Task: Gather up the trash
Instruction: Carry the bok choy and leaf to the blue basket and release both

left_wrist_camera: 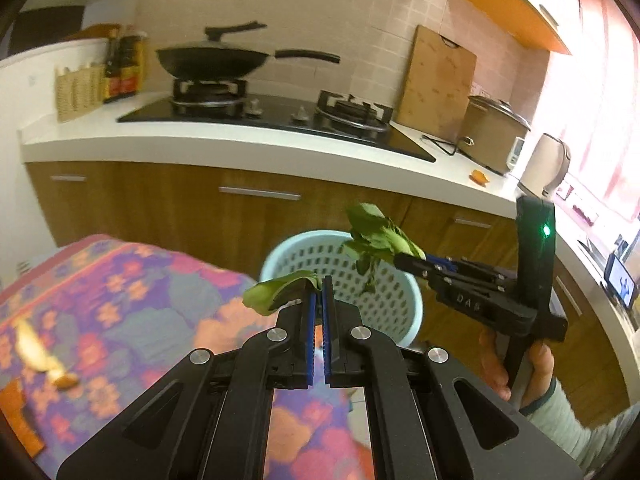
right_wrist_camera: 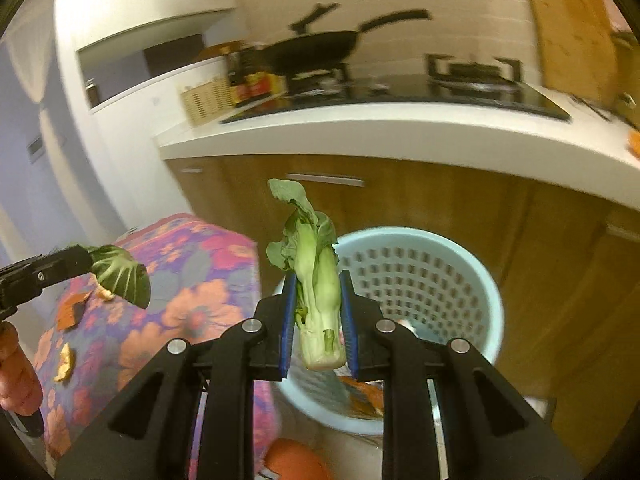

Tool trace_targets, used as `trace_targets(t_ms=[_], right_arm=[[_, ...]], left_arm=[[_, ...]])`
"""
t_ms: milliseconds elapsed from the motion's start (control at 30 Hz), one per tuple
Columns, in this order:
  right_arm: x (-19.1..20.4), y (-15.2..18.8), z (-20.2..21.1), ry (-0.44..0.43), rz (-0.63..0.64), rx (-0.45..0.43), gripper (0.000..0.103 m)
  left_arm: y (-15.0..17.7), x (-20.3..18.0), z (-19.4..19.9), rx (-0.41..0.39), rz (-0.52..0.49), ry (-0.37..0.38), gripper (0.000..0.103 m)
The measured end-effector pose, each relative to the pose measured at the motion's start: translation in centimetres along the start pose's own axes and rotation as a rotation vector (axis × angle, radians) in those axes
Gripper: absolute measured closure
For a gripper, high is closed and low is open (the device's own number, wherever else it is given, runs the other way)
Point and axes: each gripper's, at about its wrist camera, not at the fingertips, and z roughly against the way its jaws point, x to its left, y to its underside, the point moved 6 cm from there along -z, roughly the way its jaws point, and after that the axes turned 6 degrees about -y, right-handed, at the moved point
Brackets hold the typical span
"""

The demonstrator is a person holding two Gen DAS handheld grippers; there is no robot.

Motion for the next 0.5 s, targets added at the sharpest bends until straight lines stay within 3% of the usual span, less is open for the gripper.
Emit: trace_targets(t_ms=[267,500], right_arm=[[-6.2,1.9,-1.9,0.081,-0.159,0.055,0.085],[-6.6,2.8,-3.3,0.070,-0.166,0.095,0.085]], left_arm=[[0.9,-2.5,-7.4,0.147,0.063,0.045,0.102],[2.4,-3.1,-11.7,0.227,0.055,0.034,0.102]])
